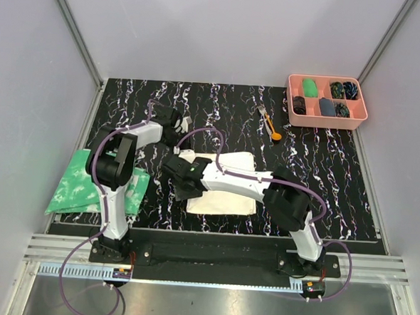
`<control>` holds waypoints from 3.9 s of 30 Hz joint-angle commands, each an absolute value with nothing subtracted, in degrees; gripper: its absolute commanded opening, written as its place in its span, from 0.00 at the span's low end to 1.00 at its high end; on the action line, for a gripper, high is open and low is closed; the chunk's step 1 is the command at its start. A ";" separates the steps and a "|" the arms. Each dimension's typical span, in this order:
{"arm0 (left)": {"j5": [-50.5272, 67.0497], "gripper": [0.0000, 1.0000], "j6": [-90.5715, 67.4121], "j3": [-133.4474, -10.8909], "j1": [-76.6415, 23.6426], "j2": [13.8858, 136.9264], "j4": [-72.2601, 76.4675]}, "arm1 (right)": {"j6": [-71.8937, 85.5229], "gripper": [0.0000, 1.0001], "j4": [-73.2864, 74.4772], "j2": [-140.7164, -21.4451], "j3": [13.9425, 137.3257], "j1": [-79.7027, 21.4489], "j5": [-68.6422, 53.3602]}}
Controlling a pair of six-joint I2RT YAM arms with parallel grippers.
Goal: Fold the napkin into a case and place the utensils inside
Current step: Pick up the upper triangle-folded napkin from the center of the board, then turn over the square folded napkin at the center of the board.
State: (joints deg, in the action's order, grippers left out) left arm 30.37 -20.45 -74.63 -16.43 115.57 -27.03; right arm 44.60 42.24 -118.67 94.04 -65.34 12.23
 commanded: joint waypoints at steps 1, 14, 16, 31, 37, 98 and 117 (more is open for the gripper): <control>22.25 0.00 -23.98 -69.53 -16.96 113.57 -27.95 | 43.94 0.47 46.14 -119.44 97.56 -66.53 16.34; 15.39 0.00 -32.95 -62.67 -16.61 107.14 -25.22 | 46.05 0.45 49.39 -118.74 96.50 -69.26 19.24; 14.77 0.00 -34.01 -62.05 -16.61 106.44 -25.05 | 46.05 0.45 49.74 -118.74 96.77 -69.70 20.04; 14.15 0.00 -37.71 -61.35 -16.35 107.05 -25.66 | 45.18 0.32 51.77 -123.48 99.58 -70.40 18.55; 13.97 0.00 -37.53 -61.70 -16.26 106.87 -26.10 | 45.09 0.34 52.56 -125.15 100.28 -70.49 17.76; -2.43 0.00 -45.43 -68.47 -16.42 68.36 -29.99 | 57.18 0.00 -31.52 -91.41 54.90 -60.14 -30.14; -2.38 0.00 -48.34 -76.55 -35.77 107.31 -8.79 | 61.18 0.00 -46.78 -86.84 14.50 -43.86 -32.35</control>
